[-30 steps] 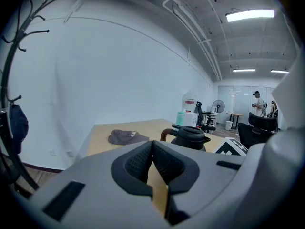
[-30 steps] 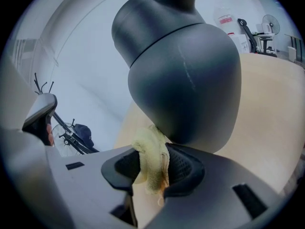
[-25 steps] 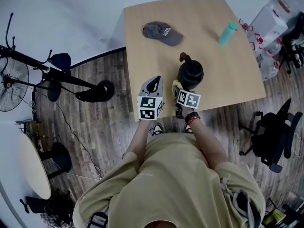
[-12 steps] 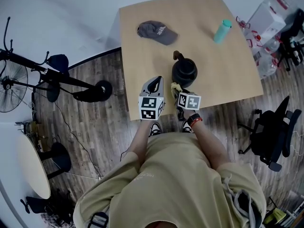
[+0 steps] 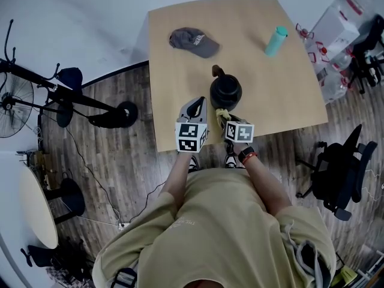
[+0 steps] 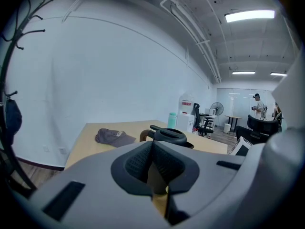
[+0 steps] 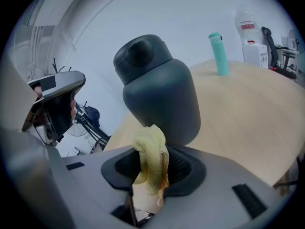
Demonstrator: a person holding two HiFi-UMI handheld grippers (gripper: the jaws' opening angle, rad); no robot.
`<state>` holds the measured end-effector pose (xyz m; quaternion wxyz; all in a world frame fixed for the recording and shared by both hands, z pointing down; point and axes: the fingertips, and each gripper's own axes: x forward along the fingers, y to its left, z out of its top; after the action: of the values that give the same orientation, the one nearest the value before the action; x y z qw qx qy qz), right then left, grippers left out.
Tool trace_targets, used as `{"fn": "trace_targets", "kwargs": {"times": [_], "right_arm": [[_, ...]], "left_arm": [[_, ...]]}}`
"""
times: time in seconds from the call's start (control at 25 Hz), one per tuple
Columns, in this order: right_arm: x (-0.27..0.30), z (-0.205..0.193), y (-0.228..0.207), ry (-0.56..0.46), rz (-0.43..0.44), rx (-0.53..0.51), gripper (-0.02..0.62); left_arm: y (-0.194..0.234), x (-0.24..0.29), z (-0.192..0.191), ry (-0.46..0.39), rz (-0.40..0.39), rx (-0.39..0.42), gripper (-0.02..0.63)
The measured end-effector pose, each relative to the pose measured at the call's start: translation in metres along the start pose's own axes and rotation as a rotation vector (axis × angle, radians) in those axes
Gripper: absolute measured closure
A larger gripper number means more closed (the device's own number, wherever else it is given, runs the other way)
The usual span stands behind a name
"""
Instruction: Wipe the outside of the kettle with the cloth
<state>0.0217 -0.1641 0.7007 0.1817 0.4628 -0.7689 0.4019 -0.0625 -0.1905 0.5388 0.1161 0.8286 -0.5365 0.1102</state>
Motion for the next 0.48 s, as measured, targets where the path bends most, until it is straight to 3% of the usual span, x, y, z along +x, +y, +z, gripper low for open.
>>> {"fn": "trace_targets", "kwargs": {"times": [0.48], "right_arm": [[-0.015, 0.001, -0.043, 0.003, -0.028, -0.037, 0.456]], "left_arm": [[-0.025, 0.012, -0.008, 0.014, 0.006, -0.002, 0.581]]}}
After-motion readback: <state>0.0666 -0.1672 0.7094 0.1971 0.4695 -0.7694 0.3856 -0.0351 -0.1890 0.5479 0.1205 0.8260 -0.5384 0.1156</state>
